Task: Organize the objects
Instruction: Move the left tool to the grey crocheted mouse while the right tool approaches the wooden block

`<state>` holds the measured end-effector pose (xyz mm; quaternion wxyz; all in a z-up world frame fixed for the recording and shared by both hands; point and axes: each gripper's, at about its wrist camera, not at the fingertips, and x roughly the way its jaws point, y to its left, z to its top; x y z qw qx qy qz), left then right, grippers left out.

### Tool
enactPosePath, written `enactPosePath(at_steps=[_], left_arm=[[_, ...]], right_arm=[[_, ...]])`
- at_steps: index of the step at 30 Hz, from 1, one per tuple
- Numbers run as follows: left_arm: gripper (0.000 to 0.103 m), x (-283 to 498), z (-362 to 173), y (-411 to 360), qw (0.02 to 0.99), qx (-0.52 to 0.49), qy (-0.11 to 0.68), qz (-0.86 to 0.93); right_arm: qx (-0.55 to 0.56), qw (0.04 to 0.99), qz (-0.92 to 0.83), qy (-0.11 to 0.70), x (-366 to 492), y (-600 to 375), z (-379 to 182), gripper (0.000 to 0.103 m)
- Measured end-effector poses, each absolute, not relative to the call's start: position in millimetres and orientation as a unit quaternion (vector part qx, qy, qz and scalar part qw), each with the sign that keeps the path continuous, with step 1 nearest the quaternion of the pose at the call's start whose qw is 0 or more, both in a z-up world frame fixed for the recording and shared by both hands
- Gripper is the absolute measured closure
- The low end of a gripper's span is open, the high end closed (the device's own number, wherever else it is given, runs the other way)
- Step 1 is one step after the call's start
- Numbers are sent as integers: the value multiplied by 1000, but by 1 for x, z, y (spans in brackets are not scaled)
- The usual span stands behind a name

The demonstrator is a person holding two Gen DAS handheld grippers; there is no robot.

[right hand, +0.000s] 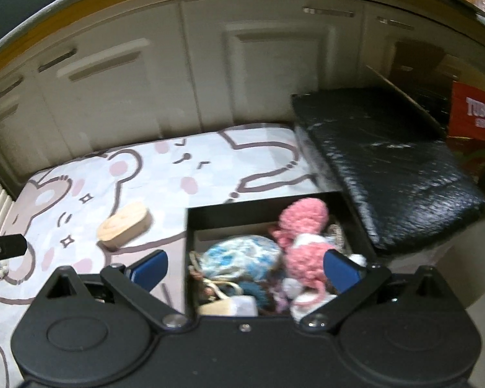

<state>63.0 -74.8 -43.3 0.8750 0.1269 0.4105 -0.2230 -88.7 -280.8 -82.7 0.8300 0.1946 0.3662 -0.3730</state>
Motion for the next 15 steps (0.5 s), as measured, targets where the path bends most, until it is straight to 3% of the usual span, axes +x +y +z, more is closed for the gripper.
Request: enactPosePath(at_steps=[15], left_arm=[[0,87,-31,-1,900,93,391,-167]], right_arm=[[171,860,-315,364,-28,-238,-82,0]])
